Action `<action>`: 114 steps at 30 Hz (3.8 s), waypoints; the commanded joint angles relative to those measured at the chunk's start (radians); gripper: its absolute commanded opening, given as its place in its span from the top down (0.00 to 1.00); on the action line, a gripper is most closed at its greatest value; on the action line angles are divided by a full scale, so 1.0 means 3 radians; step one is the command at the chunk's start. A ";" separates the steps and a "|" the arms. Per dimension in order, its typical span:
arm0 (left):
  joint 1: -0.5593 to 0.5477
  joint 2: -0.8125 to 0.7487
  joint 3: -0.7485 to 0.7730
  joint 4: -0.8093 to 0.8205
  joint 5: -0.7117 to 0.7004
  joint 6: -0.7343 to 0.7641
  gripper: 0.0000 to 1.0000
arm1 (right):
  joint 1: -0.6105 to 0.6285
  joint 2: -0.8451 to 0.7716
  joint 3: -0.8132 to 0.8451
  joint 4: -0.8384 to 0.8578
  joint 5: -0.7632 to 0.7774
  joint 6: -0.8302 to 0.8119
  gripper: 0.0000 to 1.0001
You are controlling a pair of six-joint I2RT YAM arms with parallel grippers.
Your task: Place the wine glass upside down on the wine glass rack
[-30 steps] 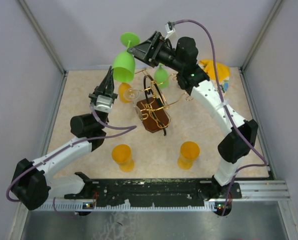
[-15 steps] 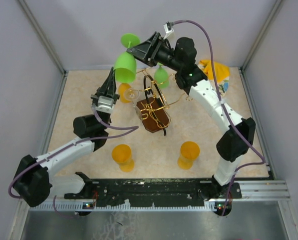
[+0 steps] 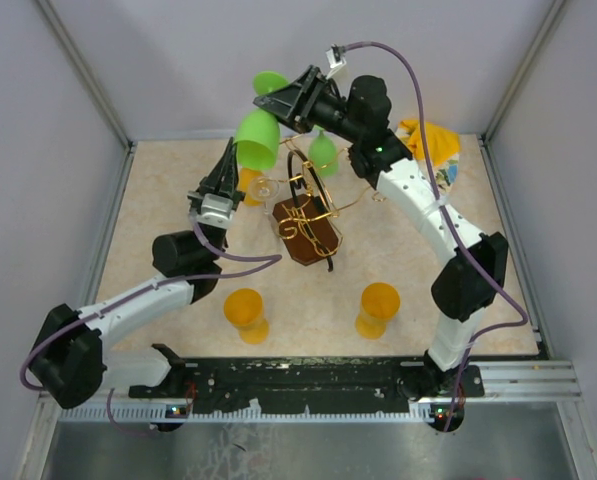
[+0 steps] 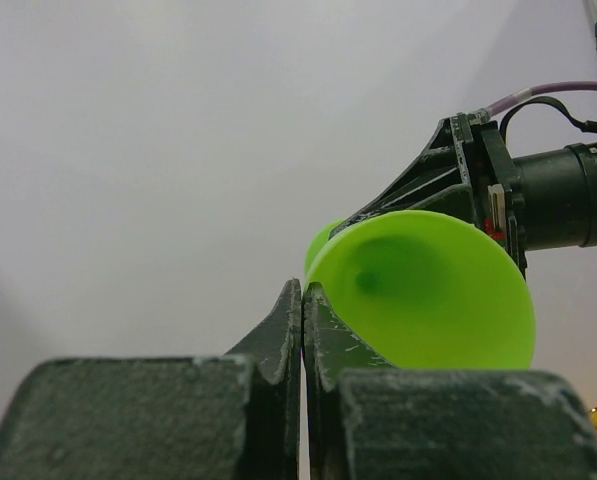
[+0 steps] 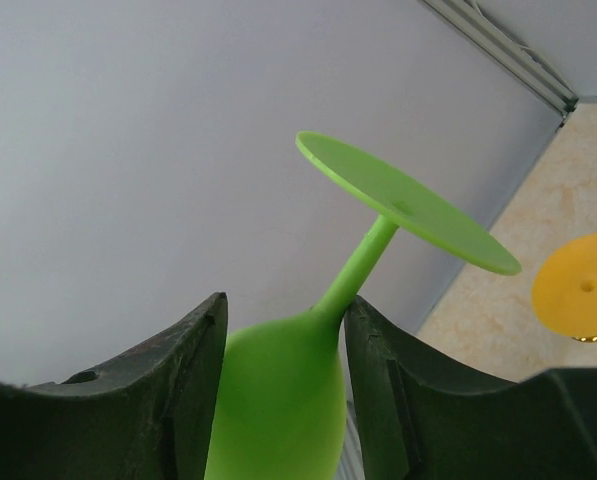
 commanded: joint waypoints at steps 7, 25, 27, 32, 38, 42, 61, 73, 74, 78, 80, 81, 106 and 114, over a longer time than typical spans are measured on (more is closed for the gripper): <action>-0.0073 0.0131 0.0054 0.0249 -0.0096 -0.0011 1.00 | 0.0009 0.0003 0.0162 0.0146 -0.0153 -0.0036 0.68; -0.0122 -0.0175 -0.0215 -0.0597 -0.0123 -0.0317 0.59 | 0.0005 0.0415 0.1873 -0.1236 0.0540 -0.1495 1.00; -0.0126 -0.0213 -0.0241 -0.0779 -0.0124 -0.0411 0.54 | 0.0005 0.0380 0.1882 -0.1252 0.0677 -0.1679 1.00; -0.0127 -0.0381 -0.0348 -0.1170 -0.0275 -0.0596 0.50 | -0.0001 0.0003 0.1468 -0.1253 0.1299 -0.2378 1.00; -0.0122 -0.0555 -0.0077 -0.2022 -0.0607 -0.0881 0.48 | -0.0075 -0.0801 0.0323 -0.0823 0.2124 -0.3284 1.00; -0.0117 -0.0564 0.0175 -0.2522 -0.0932 -0.1165 0.45 | -0.0242 -0.1158 -0.0116 -0.0800 0.2466 -0.3684 1.00; 0.0492 -0.0444 0.0837 -0.3994 -0.0751 -0.2261 0.41 | -0.0914 -0.2194 -0.2214 -0.0158 0.2589 -0.4338 1.00; 0.0608 -0.0503 0.0683 -0.3929 -0.0527 -0.2174 0.42 | -0.1458 -0.2234 -0.3004 0.0784 0.0703 -0.3857 1.00; 0.0613 -0.0503 0.0669 -0.3915 -0.0506 -0.2172 0.41 | -0.1462 -0.2219 -0.3012 0.0822 0.0550 -0.3843 1.00; 0.0634 -0.0517 0.0603 -0.3851 -0.0392 -0.2154 0.41 | -0.1464 -0.2173 -0.3170 0.1212 -0.0026 -0.3676 1.00; 0.0638 -0.0544 0.0569 -0.3795 -0.0350 -0.2132 0.41 | -0.1464 -0.2147 -0.3275 0.1455 -0.0305 -0.3579 1.00; 0.0637 -0.0561 0.0551 -0.3776 -0.0339 -0.2118 0.41 | -0.1467 -0.2126 -0.3319 0.1560 -0.0395 -0.3545 1.00; 0.0655 -0.0585 0.0580 -0.3847 -0.0311 -0.2015 0.40 | -0.2011 -0.1426 -0.3440 0.3021 -0.1409 -0.2973 1.00; 0.0651 -0.0524 0.0586 -0.3842 -0.0342 -0.2010 0.40 | -0.1990 -0.1217 -0.3446 0.3311 -0.1636 -0.2778 1.00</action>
